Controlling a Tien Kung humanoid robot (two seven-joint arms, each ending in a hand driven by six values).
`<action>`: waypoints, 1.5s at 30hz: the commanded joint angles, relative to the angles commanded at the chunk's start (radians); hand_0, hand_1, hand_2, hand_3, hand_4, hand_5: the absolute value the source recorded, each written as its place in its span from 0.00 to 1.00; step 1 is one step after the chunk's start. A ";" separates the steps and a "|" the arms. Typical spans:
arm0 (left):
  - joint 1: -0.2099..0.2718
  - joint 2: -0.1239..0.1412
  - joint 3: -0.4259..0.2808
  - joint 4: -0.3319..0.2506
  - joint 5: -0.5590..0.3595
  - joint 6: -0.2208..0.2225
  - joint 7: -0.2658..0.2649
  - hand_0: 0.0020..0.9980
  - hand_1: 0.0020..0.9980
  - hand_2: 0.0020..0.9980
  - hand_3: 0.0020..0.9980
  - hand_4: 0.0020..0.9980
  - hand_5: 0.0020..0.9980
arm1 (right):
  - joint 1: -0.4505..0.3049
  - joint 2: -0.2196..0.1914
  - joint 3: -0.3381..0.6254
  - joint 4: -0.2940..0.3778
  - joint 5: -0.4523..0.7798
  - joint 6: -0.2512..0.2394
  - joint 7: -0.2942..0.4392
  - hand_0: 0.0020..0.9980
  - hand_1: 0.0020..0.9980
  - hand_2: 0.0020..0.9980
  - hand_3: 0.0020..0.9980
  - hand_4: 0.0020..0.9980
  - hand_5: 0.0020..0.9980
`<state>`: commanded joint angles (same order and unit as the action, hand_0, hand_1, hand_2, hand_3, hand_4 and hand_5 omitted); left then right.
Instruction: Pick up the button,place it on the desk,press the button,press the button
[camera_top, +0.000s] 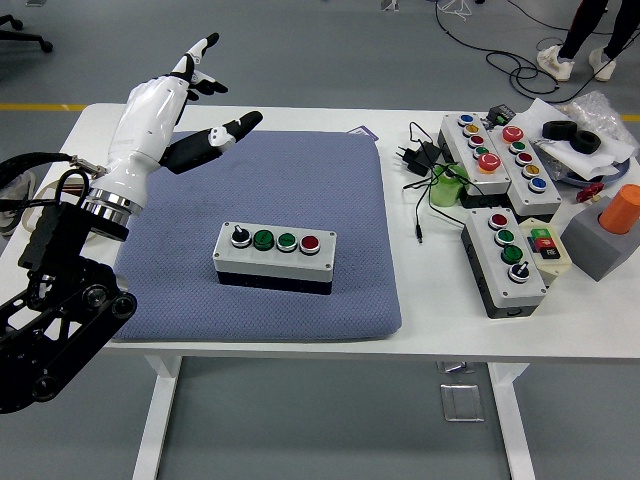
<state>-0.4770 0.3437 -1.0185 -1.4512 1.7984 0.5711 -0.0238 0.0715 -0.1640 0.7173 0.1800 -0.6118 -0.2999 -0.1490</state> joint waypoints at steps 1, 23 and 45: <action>0.009 0.003 -0.005 0.003 -0.039 0.039 -0.023 0.76 0.83 0.96 0.94 0.77 1.00 | -0.001 0.000 0.000 0.000 0.001 -0.001 0.000 0.63 0.46 0.53 0.58 0.27 0.01; 0.310 0.015 -0.260 -0.025 -0.899 -0.408 -0.042 0.69 0.76 0.87 0.86 0.72 1.00 | -0.034 -0.003 0.015 0.000 -0.009 0.000 -0.001 0.63 0.47 0.53 0.58 0.27 0.01; 0.449 -0.105 -0.437 -0.057 -0.760 -0.544 -0.046 0.71 0.77 0.88 0.87 0.71 1.00 | -0.025 -0.011 0.062 0.000 -0.062 0.004 -0.011 0.63 0.48 0.53 0.58 0.27 0.01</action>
<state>-0.0276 0.2389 -1.4559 -1.5084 1.0380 0.0271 -0.0701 0.0467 -0.1753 0.7788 0.1800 -0.6736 -0.2960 -0.1596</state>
